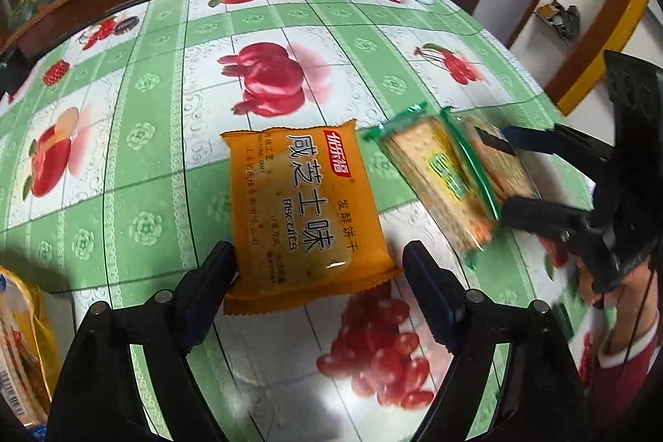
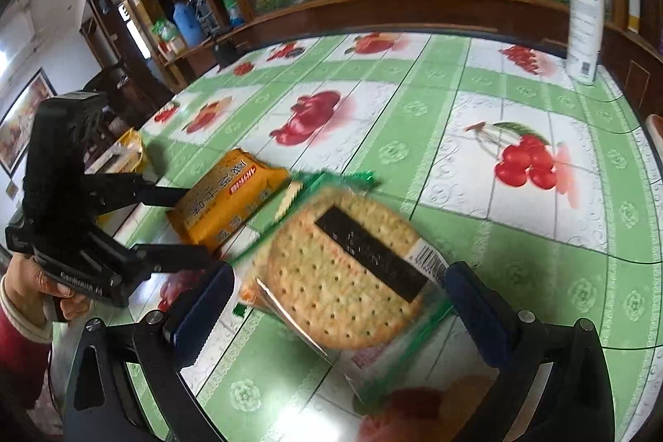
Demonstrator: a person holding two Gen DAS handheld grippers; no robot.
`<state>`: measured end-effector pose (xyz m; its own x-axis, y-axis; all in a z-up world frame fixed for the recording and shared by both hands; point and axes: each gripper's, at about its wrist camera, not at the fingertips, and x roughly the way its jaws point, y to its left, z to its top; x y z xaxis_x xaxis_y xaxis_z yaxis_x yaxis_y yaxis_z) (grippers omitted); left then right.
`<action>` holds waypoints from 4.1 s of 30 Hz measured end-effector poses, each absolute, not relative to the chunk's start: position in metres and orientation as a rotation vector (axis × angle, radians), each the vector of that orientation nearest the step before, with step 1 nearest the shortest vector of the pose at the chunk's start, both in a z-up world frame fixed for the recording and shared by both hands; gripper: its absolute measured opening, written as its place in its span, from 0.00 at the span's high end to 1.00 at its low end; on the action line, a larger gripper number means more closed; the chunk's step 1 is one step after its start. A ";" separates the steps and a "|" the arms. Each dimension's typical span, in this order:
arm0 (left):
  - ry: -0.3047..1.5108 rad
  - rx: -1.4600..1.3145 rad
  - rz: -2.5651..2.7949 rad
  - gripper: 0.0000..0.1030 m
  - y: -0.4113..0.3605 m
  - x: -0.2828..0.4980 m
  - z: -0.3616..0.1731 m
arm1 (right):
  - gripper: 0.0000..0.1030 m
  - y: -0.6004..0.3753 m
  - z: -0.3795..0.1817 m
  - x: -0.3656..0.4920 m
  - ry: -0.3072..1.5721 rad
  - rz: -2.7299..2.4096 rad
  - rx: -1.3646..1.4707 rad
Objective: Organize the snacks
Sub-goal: 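Close the left tool on the orange biscuit pack while the right tool grasps the round cracker pack, then carry both packs over the tray and open both tools to release them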
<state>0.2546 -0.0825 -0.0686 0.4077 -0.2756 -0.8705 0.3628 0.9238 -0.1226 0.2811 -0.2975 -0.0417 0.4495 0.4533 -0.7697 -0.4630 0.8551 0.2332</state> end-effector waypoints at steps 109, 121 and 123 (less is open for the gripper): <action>0.776 -0.243 0.352 0.33 0.207 0.057 -0.029 | 0.15 0.077 -0.005 0.156 0.788 0.902 -0.342; 0.741 -0.246 0.378 0.17 0.203 0.051 -0.017 | 0.01 -0.017 0.024 0.144 0.759 0.937 -0.085; 0.738 -0.241 0.380 0.15 0.202 0.050 -0.014 | 0.01 -0.040 0.024 0.143 0.770 0.931 -0.048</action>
<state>0.0496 0.2021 -0.0142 0.6766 0.2515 -0.6921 -0.4182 0.9048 -0.0801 0.1431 -0.0399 0.0235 0.3550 0.7041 -0.6150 -0.7365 0.6158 0.2800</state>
